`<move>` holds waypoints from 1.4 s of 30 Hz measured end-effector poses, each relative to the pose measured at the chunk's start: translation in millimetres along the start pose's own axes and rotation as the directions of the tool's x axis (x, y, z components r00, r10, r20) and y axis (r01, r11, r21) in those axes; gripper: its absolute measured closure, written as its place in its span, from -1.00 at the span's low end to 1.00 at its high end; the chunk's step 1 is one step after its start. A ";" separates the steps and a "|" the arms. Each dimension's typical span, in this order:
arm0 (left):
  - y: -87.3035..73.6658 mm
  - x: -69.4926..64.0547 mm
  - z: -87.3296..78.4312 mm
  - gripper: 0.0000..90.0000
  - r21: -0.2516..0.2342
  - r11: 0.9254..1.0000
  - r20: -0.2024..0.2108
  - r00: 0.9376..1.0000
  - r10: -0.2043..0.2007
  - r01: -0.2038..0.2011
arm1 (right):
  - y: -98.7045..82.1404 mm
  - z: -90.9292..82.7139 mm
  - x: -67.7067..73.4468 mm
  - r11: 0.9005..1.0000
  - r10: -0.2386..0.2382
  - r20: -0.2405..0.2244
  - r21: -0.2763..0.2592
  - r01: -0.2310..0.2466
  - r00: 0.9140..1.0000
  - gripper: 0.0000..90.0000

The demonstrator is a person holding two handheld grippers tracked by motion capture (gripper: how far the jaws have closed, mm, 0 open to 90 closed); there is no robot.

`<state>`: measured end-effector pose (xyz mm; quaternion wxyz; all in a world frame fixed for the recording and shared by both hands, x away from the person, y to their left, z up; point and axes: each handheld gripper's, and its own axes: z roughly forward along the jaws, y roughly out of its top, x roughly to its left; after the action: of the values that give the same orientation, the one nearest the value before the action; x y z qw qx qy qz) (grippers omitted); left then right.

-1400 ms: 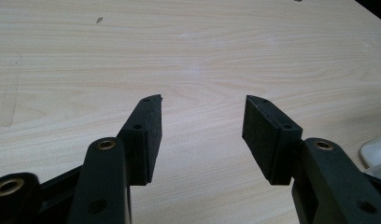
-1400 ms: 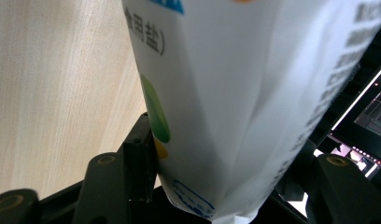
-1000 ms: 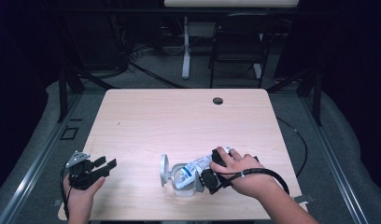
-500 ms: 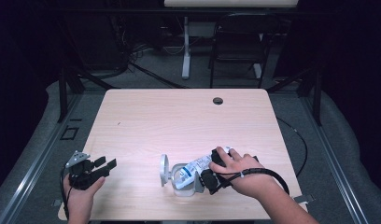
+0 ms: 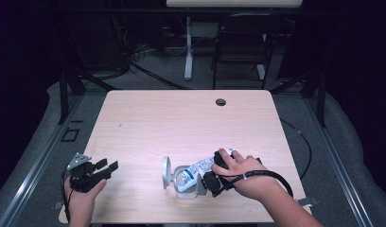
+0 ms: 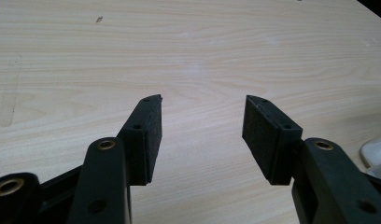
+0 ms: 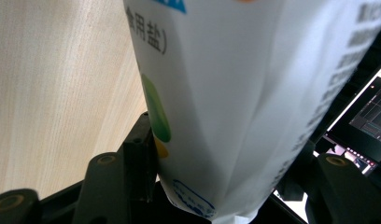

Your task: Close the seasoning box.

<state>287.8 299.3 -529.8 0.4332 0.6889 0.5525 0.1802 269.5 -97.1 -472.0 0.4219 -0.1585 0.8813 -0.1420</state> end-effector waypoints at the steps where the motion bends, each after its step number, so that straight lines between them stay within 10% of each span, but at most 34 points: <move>1: 0.0 0.0 0.0 0.07 0.000 1.000 0.000 1.000 0.000 0.000 | 0.0 0.0 0.0 1.000 0.000 0.000 0.000 0.000 1.000 -0.03; 42: -0.1 0.9 -0.3 0.07 0.011 1.000 0.002 1.000 0.000 0.000 | 0.9 -0.4 -2.2 1.000 -0.021 0.001 0.000 0.021 1.000 -0.03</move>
<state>287.9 300.3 -530.0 0.4300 0.6914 0.5532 0.1763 270.3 -95.3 -470.6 0.4207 -0.1676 0.8795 -0.1463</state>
